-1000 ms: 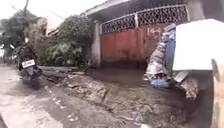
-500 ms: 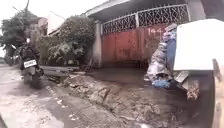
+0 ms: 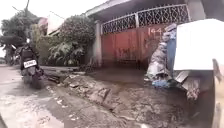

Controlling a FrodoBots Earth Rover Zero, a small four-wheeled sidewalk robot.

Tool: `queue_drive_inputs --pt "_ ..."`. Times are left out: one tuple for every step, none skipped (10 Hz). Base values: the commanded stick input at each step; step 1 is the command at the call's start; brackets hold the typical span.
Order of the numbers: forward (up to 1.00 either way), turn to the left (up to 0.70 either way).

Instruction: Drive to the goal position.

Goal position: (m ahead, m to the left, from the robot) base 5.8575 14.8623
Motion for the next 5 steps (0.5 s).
queue_drive_inputs --pt "0.69 0.01" --pt "0.69 0.0" --pt "0.69 0.0" --pt "0.69 0.02" --pt "0.69 0.02"
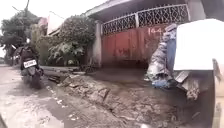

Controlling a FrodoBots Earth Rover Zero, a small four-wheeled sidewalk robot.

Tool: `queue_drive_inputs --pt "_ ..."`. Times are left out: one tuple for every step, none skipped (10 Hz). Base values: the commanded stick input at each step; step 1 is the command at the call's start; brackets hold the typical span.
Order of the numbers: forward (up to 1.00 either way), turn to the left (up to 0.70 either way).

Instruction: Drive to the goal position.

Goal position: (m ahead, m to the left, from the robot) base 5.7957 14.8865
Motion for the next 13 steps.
queue_drive_inputs --pt "0.43 0.04" --pt "0.0 0.15" --pt "0.0 0.62" --pt "0.0 0.7" --pt "0.0 0.7" --pt "0.0 0.7" --pt "0.0 0.7" --pt "0.0 0.7" --pt "0.0 0.7" --pt "0.0 0.7" --pt "0.0 0.7" --pt "0.0 0.7" --pt "0.0 0.09"
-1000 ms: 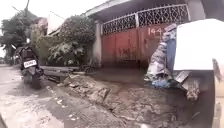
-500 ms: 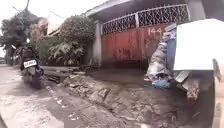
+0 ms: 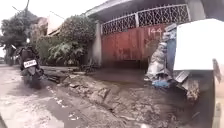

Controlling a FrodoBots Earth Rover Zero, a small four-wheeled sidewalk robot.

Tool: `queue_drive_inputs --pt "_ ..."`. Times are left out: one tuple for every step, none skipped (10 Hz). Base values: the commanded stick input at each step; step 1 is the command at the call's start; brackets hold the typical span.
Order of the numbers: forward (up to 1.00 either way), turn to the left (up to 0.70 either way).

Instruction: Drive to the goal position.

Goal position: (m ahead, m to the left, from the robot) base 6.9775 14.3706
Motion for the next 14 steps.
queue_drive_inputs --pt "0.16 0.01" --pt "0.6 0.0" --pt "0.7 0.0" --pt "0.7 0.0" --pt "0.7 0.0" --pt "0.7 0.0" --pt "0.64 0.0" --pt "0.31 0.0" --pt "0.0 0.0" --pt "0.0 0.0" --pt "0.0 0.16" --pt "0.0 0.64" --pt "0.0 0.66" --pt "0.0 0.66"
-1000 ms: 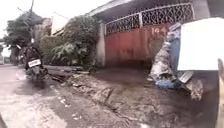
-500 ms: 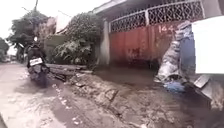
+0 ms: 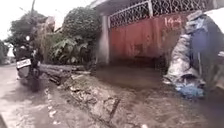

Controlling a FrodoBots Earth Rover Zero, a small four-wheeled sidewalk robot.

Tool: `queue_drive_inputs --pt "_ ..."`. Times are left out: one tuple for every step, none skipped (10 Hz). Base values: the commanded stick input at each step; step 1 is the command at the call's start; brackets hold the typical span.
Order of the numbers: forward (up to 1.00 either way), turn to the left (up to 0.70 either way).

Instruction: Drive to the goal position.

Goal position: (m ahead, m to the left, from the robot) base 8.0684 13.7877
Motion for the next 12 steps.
queue_drive_inputs --pt "0.0 0.36" --pt "0.0 0.0" --pt "0.0 0.0" --pt "0.0 0.0" --pt "0.0 0.0" --pt "0.0 0.02" --pt "0.0 0.16" --pt "0.0 0.46" --pt "0.0 0.69" --pt "0.0 0.69" --pt "-0.01 0.63" --pt "-0.1 0.17"
